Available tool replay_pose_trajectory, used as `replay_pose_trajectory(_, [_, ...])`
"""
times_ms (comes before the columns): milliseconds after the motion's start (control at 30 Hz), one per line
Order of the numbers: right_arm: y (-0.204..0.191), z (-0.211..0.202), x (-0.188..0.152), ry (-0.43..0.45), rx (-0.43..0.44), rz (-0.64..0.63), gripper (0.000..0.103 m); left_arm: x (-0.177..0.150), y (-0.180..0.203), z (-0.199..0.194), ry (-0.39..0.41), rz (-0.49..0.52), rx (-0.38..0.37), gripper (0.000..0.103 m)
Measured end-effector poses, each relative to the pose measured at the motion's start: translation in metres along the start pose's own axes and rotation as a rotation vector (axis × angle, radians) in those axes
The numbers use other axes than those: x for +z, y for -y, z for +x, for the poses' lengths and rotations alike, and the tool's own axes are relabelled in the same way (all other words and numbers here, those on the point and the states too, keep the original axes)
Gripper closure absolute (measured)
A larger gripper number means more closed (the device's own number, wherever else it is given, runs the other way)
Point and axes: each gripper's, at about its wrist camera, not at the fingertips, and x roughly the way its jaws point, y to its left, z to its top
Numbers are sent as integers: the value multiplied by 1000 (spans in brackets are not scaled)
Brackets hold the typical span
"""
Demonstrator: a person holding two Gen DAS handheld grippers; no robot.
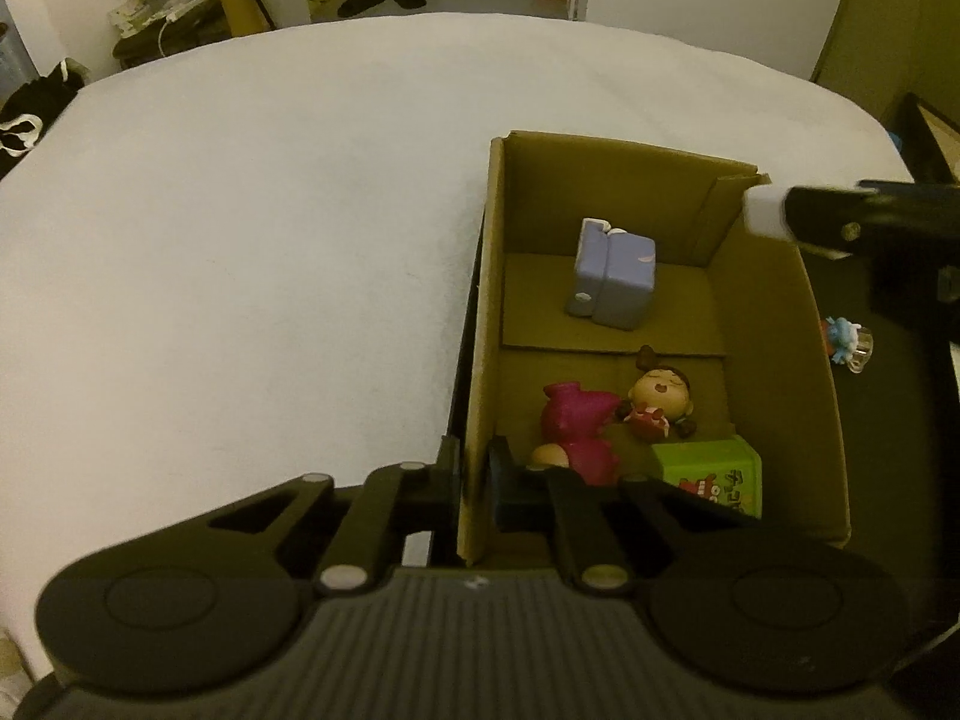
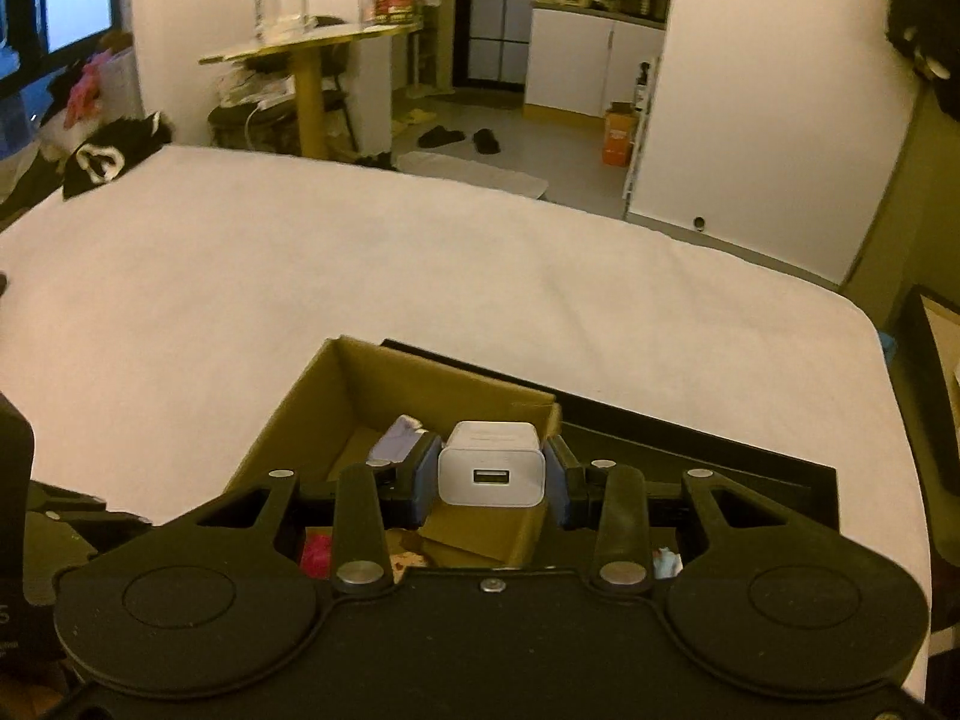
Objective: Organize rigid objects
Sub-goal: 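Carry the white charger into the box and release it, then move the right tool to the blue-red figure with glass mug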
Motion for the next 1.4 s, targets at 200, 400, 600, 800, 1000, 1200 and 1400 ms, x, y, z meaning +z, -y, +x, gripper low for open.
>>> replay_pose_trajectory(200, [-18,16,-1,-51,-11,-79,66,0,-4,1,8,-18,-28,96])
replay_pose_trajectory(400, [-19,19,-2,-79,-47,-71,56,0,-9,1,19,-32,-46,96])
replay_pose_trajectory(600, [-21,14,-9,-96,-59,-74,45,-3,-15,-2,22,-39,-53,96])
replay_pose_trajectory(800, [-18,10,-18,-114,-61,-56,43,-3,-19,-3,14,-55,-61,95])
replay_pose_trajectory(1000, [-11,8,-21,-102,-64,-28,36,0,-13,-3,18,-43,-40,95])
replay_pose_trajectory(1200, [4,7,-29,-100,-65,-3,34,-2,-8,-5,28,-8,-2,93])
replay_pose_trajectory(1400, [23,7,-42,-101,-61,44,34,-3,1,-6,35,25,50,93])
